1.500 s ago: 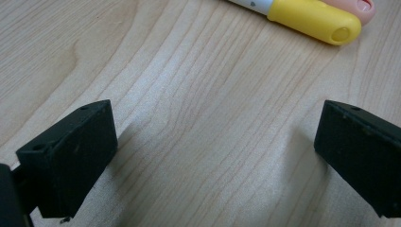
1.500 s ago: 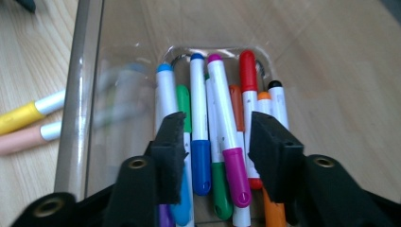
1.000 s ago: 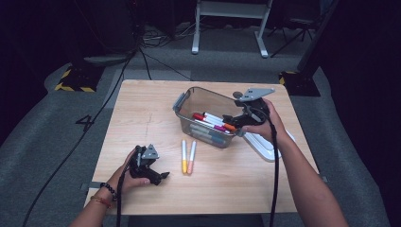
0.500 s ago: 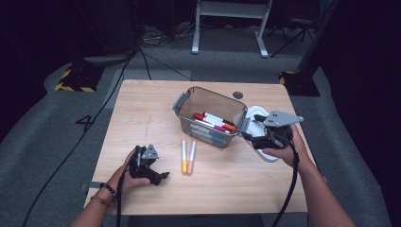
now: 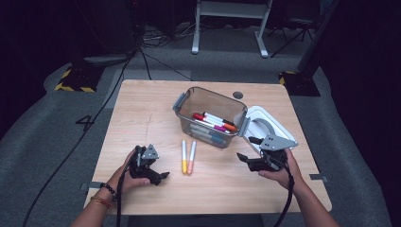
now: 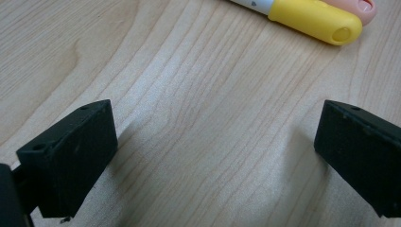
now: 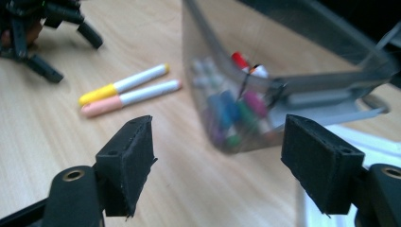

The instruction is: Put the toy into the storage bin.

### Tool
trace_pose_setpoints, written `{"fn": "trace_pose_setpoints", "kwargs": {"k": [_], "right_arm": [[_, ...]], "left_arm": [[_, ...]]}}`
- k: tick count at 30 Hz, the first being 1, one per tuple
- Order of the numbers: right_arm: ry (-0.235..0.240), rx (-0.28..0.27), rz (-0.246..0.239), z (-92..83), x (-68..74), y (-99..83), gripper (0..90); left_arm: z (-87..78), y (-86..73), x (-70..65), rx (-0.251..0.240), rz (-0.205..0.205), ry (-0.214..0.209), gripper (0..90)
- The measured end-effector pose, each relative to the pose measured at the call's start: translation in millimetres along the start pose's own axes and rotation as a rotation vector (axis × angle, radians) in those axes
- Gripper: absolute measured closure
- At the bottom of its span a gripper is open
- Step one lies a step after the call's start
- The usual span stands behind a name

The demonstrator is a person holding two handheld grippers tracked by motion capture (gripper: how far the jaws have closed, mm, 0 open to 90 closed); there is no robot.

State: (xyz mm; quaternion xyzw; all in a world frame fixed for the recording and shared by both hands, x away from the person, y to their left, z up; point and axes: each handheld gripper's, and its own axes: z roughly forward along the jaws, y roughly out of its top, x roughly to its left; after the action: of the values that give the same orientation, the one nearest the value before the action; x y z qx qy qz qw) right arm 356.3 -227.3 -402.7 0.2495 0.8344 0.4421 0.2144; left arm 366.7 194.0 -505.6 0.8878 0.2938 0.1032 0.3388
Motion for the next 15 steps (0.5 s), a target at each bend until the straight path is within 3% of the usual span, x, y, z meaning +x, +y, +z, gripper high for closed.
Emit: {"fn": "trace_pose_setpoints", "kwargs": {"k": [6, 15], "right_arm": [[0.059, 0.044, -0.003, 19.7, 16.1, -13.6, 26.9], [0.141, 0.12, -0.037, 69.1, 42.4, -18.5, 28.4]], "left_arm": [[0.0, 0.0, 0.0, 0.0, 0.0, 0.0, 0.6], [0.0, 0.0, 0.0, 0.0, 0.0, 0.0, 0.6]]}}
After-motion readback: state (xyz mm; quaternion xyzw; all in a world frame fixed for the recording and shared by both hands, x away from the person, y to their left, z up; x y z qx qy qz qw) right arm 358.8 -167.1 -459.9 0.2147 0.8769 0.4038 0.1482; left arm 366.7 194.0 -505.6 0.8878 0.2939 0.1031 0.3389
